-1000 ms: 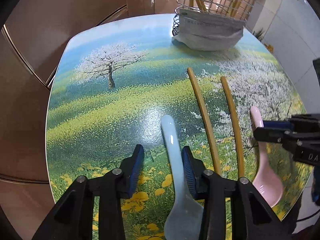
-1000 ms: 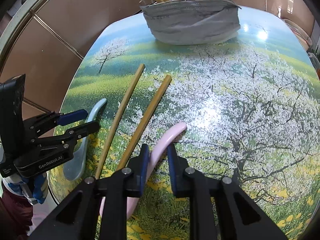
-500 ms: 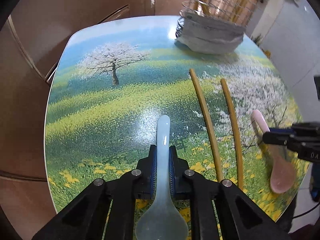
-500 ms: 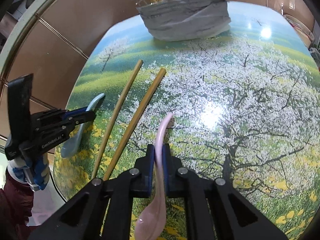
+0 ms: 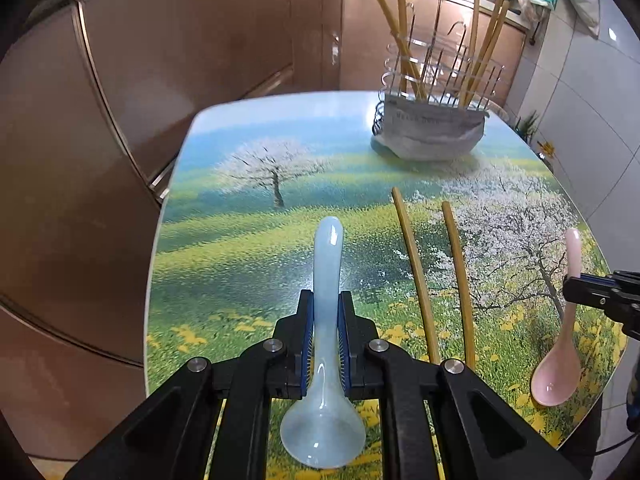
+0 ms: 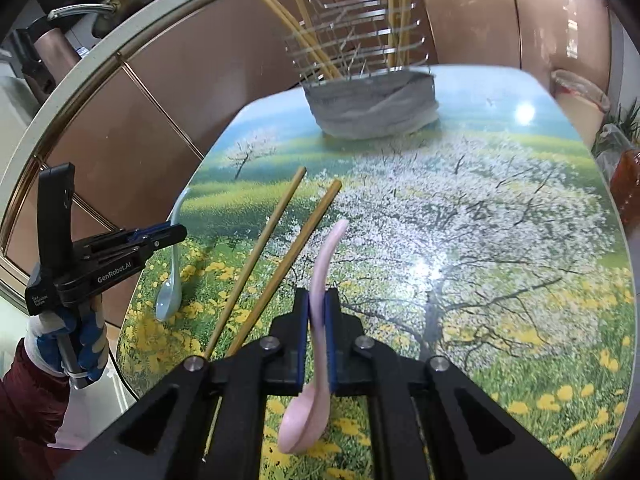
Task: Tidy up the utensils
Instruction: 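Lift both spoons and carry them over the wire holder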
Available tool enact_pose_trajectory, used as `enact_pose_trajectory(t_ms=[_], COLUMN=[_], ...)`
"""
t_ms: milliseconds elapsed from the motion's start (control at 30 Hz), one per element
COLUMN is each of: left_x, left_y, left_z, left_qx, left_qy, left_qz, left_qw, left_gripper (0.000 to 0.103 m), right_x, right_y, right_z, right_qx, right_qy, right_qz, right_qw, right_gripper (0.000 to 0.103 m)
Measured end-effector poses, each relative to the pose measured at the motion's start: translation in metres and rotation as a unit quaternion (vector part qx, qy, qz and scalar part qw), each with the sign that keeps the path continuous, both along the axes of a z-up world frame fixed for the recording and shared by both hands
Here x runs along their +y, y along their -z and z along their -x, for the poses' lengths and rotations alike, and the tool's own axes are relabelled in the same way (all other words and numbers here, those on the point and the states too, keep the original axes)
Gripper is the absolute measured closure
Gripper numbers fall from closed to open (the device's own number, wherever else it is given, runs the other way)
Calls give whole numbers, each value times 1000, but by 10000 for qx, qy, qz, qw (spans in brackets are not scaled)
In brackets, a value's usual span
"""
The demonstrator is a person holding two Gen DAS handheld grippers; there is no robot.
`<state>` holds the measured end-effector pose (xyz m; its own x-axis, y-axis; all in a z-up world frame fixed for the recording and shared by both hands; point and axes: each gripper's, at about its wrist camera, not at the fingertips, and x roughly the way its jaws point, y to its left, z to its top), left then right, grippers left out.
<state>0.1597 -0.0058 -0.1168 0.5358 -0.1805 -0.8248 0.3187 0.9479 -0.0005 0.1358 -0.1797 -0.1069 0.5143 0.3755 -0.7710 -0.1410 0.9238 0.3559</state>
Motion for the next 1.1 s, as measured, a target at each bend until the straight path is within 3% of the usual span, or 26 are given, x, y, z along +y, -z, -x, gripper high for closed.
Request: enact_pose_trajectory(t_ms=[500,1100], left_x=[-2,-5], left_y=[-19,-40], left_z=[44,58], left_qx=[-515,-870], left_qy=[-189,-271], left_qz=[-105,-103], left_qw=[9984,9958], left_gripper=[92,92], right_x=[7,8], right_y=[-20,-43], right_z=[37,52], right_qx=[-480,-873], right_qy=[191,338], right_qz=[424,556], right_qw=[9978,9940], right_gripper=[96,96])
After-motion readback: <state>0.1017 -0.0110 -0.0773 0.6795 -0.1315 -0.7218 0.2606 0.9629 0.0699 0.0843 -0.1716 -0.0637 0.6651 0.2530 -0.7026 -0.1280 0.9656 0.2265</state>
